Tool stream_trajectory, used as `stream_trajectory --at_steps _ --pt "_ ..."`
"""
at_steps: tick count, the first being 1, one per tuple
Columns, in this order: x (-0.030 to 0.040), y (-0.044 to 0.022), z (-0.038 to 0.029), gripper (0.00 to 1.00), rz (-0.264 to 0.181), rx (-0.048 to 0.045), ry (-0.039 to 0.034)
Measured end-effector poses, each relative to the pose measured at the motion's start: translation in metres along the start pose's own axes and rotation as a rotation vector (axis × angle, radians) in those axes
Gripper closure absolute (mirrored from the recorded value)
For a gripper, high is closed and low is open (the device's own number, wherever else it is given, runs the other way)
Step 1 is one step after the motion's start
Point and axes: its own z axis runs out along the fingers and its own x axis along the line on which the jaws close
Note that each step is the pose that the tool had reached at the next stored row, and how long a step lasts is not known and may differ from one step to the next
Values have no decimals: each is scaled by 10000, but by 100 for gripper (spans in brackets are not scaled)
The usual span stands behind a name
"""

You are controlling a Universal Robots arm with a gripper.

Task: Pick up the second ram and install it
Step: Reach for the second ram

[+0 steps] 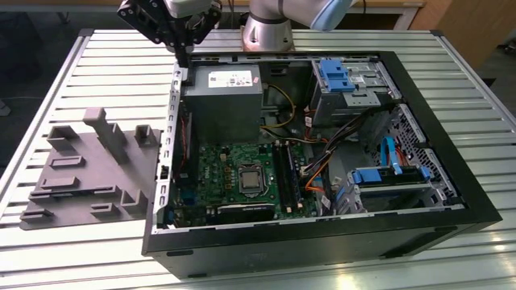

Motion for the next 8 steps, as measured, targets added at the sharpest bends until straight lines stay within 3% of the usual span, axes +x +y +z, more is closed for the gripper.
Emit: stream_trajectory --at_steps 8 --pt "67 -5 -2 89 -1 -1 -9"
